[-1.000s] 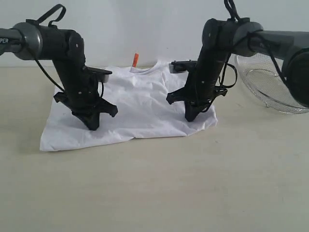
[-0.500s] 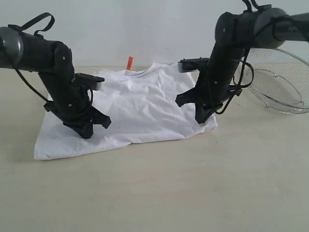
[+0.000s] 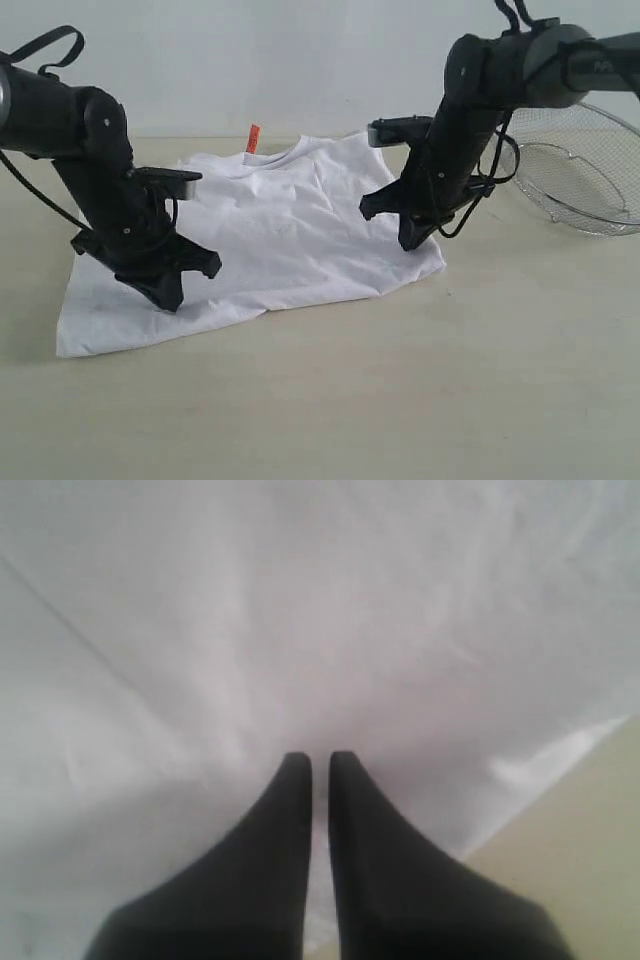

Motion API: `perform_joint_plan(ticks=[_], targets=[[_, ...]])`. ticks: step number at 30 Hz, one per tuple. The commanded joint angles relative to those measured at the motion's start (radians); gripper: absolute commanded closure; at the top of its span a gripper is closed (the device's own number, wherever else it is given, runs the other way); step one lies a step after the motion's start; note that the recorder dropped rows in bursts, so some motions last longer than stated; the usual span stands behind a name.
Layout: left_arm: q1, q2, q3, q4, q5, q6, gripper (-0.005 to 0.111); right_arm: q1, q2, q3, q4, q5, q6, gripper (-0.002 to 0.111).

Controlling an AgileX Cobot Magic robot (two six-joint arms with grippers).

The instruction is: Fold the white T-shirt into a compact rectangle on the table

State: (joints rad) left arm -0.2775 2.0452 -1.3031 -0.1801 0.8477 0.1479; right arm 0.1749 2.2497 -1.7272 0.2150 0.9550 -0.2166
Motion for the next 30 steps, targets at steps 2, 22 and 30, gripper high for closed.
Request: perform_joint_plan(ticks=[2,22,30], targets=[[-0.003,-0.062,0.003,-0.086,-0.008,0.024,0.102,-0.004,-0.004,0.028,0.004,-0.035,-0.006,0.108],[-0.003,-0.213,0.028,-0.082,0.046,0.024,0.102,-0.004,-0.079,0.238,-0.015,-0.032,-0.006,0.108],[-0.003,-0.301,0.069,-0.084,0.046,0.024,0.102,-0.004,-0.168,0.354,-0.027,-0.062,-0.006,0.108]])
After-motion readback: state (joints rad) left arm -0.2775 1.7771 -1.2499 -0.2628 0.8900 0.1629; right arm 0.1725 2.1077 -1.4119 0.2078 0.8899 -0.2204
